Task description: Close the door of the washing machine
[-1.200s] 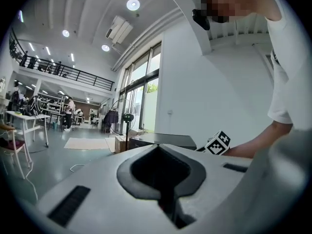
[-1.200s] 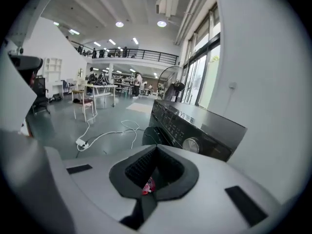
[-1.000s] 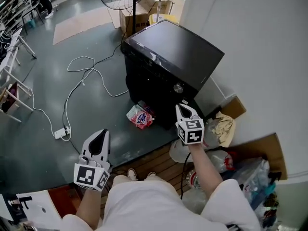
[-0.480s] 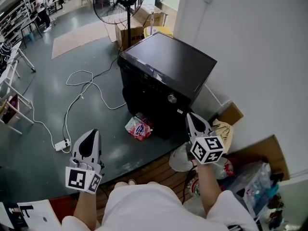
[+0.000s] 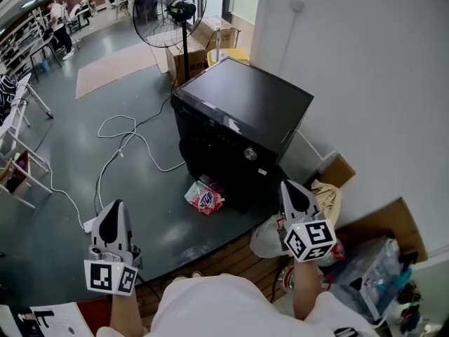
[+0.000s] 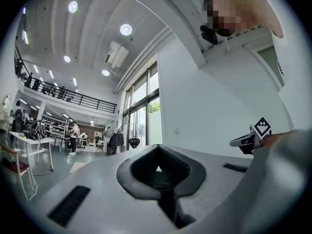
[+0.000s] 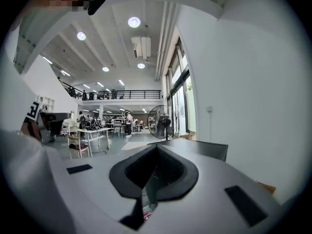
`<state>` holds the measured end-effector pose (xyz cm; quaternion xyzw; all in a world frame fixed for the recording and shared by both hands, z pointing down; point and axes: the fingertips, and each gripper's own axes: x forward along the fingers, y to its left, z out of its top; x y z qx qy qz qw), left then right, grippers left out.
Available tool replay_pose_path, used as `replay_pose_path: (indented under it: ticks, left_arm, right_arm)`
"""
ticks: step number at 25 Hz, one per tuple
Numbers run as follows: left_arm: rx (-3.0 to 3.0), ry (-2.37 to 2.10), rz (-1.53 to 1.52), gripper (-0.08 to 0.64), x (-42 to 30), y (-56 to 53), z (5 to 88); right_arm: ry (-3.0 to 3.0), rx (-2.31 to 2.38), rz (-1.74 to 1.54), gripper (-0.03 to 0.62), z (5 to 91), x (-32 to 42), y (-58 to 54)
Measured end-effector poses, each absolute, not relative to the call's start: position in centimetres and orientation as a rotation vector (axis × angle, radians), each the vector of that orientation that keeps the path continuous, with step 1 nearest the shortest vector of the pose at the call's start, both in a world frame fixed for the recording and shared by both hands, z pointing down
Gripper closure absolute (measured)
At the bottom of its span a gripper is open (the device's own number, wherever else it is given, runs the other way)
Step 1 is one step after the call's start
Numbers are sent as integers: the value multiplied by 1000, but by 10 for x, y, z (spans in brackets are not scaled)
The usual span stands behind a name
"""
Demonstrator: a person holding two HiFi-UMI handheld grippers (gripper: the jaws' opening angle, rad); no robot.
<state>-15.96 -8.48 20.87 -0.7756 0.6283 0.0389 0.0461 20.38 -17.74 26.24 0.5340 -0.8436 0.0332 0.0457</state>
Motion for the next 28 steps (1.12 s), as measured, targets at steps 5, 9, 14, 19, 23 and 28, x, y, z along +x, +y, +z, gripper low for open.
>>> replay_pose_path:
  ticks: [5, 9, 14, 19, 23, 28]
  left_arm:
    - [-2305, 2004, 109, 555, -182, -64, 211]
    - [-2249, 2080, 125, 555, -204, -45, 209]
    - [-2251, 2100, 145, 556, -214, -40, 212]
    - [-2281, 2078, 184, 555, -210, -39, 212]
    - [-2306, 2072, 181, 555, -214, -32, 217]
    - [-2341, 2081, 161, 555, -218, -23, 228]
  right_arm:
    - [-2539, 1671, 86, 594, 265, 210, -162]
    - [-2515, 1692, 35, 594, 250, 211, -150]
    - [-2511, 1682, -9, 594, 237, 200, -147]
    - [-2542, 1611, -20, 594, 235, 179, -142]
    - [-2543, 1591, -21, 594, 233, 165, -132]
    - [-2556, 1572, -14, 594, 234, 152, -122]
